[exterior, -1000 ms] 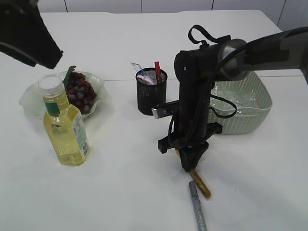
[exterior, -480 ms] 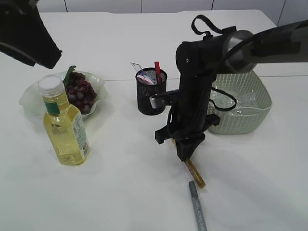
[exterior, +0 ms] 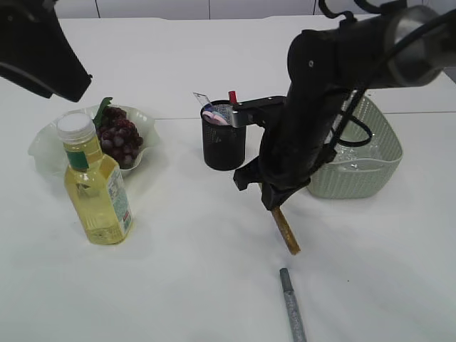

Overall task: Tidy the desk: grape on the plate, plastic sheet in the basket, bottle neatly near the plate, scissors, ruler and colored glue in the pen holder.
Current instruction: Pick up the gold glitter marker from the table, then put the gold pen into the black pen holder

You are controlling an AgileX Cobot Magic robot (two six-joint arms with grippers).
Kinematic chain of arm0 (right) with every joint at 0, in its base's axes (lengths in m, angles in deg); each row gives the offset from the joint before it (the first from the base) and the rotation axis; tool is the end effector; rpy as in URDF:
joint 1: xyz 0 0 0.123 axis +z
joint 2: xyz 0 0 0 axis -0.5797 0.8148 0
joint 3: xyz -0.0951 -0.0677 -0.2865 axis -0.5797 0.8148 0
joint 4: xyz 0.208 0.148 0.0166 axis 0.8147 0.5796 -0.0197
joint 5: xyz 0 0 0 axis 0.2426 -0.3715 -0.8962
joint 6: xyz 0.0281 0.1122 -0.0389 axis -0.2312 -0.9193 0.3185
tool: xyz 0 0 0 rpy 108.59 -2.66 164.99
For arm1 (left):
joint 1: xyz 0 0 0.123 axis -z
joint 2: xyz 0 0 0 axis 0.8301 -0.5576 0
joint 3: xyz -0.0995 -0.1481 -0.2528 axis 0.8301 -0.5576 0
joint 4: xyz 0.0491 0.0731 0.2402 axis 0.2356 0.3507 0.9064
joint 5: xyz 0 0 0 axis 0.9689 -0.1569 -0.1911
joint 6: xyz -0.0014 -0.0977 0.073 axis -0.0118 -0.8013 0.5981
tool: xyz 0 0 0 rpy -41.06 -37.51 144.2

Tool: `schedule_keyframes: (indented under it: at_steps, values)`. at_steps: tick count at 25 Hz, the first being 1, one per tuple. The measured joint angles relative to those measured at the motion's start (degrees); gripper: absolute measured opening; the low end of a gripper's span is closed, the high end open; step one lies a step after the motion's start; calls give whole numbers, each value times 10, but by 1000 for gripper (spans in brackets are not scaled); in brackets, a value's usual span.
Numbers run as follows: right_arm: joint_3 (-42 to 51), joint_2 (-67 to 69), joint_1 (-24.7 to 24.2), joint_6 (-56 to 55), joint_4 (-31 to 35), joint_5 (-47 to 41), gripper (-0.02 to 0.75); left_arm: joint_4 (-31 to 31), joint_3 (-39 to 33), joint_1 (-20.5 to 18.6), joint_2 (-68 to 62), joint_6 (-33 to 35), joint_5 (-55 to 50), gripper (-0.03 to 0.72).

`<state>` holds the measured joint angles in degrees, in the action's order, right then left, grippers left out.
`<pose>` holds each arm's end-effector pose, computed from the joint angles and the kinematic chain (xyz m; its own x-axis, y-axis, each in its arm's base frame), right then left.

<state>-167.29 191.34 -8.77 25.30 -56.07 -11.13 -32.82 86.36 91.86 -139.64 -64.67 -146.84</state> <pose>0.3810 0.2060 0.1728 -0.8861 -0.4261 -0.1822 -0.4489 0.8869 0.1091 0.2187 -0.1722 0.3991 -0.8180 0.3302 -0.4709 0.4590 0.8682 -0.1885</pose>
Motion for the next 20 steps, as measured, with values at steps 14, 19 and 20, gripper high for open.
schedule_keyframes:
  at_steps: [14,19,20]
  values:
    - [181,-131,0,5,-7,362,37,0,0,0,0,0,0,254]
    - [181,-131,0,14,-19,495,37,0,0,0,0,0,0,254]
    - [181,-131,0,15,-21,528,37,0,0,0,0,0,0,254]
